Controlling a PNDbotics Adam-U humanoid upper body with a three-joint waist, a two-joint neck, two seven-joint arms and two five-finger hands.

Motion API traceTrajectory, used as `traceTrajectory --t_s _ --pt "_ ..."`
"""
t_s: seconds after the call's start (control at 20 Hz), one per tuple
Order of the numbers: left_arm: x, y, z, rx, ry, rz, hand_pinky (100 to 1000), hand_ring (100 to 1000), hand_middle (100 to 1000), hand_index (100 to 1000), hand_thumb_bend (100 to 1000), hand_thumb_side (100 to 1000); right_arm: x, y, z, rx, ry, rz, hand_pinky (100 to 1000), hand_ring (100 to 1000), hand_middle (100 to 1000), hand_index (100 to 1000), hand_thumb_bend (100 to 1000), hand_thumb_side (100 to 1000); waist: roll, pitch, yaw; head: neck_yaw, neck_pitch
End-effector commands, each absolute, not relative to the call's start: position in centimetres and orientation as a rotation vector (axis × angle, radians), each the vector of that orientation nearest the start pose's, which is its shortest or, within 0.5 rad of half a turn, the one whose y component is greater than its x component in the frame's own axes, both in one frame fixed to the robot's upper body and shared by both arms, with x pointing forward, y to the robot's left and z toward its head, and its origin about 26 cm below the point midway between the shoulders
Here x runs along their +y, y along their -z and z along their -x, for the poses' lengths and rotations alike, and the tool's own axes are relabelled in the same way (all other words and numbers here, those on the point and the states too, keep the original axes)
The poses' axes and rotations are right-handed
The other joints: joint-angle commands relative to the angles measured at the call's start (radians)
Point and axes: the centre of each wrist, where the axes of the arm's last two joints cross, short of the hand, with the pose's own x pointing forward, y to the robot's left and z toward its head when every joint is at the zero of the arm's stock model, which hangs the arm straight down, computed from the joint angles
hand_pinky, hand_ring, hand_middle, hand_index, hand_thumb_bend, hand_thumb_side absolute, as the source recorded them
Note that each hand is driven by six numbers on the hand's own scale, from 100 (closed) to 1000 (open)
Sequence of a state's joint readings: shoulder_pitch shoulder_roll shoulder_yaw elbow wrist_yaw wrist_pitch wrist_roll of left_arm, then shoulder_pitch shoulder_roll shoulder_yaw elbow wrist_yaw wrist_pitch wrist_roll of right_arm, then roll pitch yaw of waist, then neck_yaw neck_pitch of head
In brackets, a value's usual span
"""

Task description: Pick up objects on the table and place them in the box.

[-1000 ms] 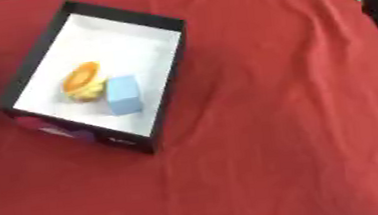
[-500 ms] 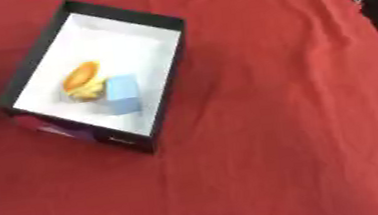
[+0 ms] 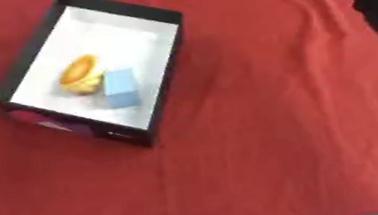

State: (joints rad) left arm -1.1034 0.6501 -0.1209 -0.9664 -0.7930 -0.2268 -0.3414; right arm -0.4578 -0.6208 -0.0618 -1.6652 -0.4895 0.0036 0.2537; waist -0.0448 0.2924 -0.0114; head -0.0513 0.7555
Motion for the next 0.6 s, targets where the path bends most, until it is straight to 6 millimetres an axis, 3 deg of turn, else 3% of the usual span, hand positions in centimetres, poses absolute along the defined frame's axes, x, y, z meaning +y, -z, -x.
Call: traceTrajectory --t_s 0.05,0.3,0.6 --pt "29.9 -37.2 -44.4 -1.793 1.438 -1.161 759 702 655 649 100 100 -35.4 -24.1 -34.8 -2.107 -0.481 -0.113 1000 921 736 804 100 605 0.011 -0.050 0.003 -0.007 0.012" --pt "23.7 -40.3 -41.0 -1.975 1.638 -1.102 746 692 650 653 156 100 -35.9 -24.5 -34.8 -2.109 -0.430 -0.100 1000 926 741 806 100 596 0.021 -0.071 0.016 -0.028 0.014" --pt "18.0 -39.7 -37.4 -1.997 1.989 -0.914 740 695 647 657 186 100 -36.5 -26.0 -34.8 -2.140 -0.383 -0.092 1000 931 748 810 100 596 0.024 -0.096 0.020 -0.072 0.014"
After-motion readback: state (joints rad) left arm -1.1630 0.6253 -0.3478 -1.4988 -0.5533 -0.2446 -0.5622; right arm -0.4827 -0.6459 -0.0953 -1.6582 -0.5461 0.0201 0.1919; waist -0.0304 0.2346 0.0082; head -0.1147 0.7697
